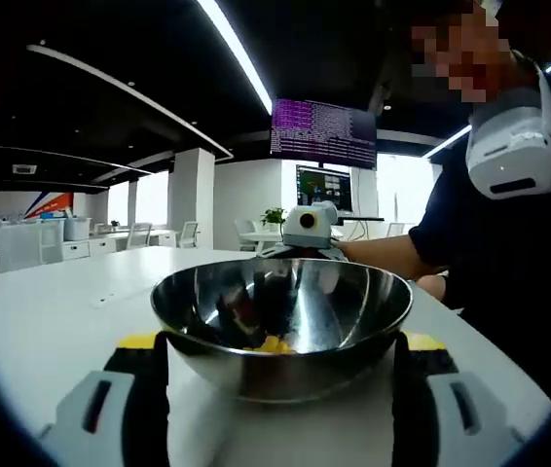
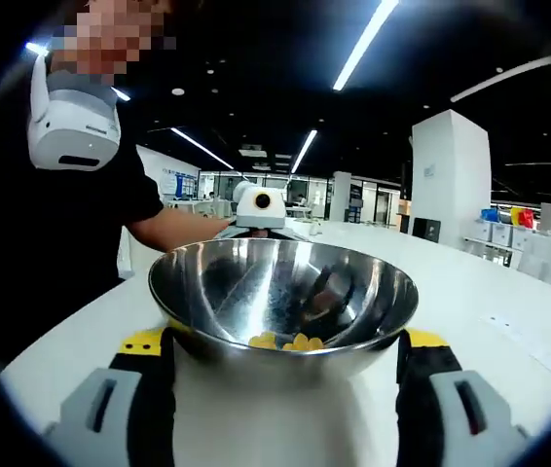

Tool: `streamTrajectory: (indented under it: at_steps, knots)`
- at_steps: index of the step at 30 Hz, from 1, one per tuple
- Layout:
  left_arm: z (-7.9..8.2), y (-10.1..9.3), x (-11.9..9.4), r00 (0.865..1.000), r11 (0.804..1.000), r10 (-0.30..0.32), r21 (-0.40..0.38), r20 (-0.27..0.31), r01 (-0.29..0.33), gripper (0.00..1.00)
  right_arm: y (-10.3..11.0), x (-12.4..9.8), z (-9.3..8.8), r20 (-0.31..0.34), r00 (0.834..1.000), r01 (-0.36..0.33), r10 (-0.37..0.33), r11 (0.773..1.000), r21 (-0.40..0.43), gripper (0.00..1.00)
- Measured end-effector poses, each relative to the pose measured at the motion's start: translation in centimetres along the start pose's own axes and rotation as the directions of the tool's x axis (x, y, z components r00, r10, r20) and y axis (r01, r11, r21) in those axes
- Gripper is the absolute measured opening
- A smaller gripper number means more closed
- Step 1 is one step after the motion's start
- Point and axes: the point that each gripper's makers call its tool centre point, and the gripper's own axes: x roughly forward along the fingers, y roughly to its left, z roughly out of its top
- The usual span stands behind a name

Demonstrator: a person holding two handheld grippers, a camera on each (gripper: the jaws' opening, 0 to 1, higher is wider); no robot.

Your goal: Pick up the QQ candy scattered on the table and place it into the stainless steel bowl on the table

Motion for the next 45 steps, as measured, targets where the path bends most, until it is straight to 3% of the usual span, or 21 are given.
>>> streamTrajectory:
  at_steps: [8, 15, 19, 24, 28, 36, 45]
  knots:
    - [0.0, 0.2, 0.4, 1.000, 1.000, 0.020, 0.014, 0.009, -0.020, 0.96, -0.2, 0.2, 0.3, 0.011, 1.000, 0.024, -0.024, 1.000, -0.004, 0.97]
    - [2.4, 1.0, 0.4, 0.998, 0.999, 0.022, 0.021, 0.061, -0.024, 0.96, -1.4, -0.2, 2.7, 0.043, 0.999, 0.026, -0.026, 1.000, -0.015, 0.97]
    - [3.4, 2.9, 0.7, 0.998, 0.999, 0.024, 0.047, 0.052, -0.026, 0.96, -3.6, 0.0, 3.8, 0.028, 0.999, 0.030, -0.029, 0.998, -0.047, 0.97]
    - [4.7, 7.1, 1.2, 0.998, 0.999, 0.025, 0.041, 0.061, -0.028, 0.96, -7.8, 0.3, 4.4, 0.039, 0.999, 0.030, -0.029, 0.999, -0.043, 0.97]
    - [4.8, 10.3, 1.8, 0.998, 0.999, 0.029, 0.031, 0.064, -0.031, 0.96, -11.0, 0.7, 3.7, 0.036, 0.999, 0.026, -0.025, 0.999, -0.025, 0.97]
    - [2.5, 15.7, 3.2, 0.999, 1.000, 0.029, 0.001, 0.020, -0.029, 0.96, -16.3, 1.5, 1.1, 0.009, 1.000, 0.027, -0.027, 1.000, -0.006, 0.97]
    - [1.1, 17.6, 4.1, 1.000, 1.000, 0.021, -0.009, 0.003, -0.021, 0.96, -18.0, 1.8, -0.8, 0.010, 0.999, 0.038, -0.038, 0.999, 0.013, 0.97]
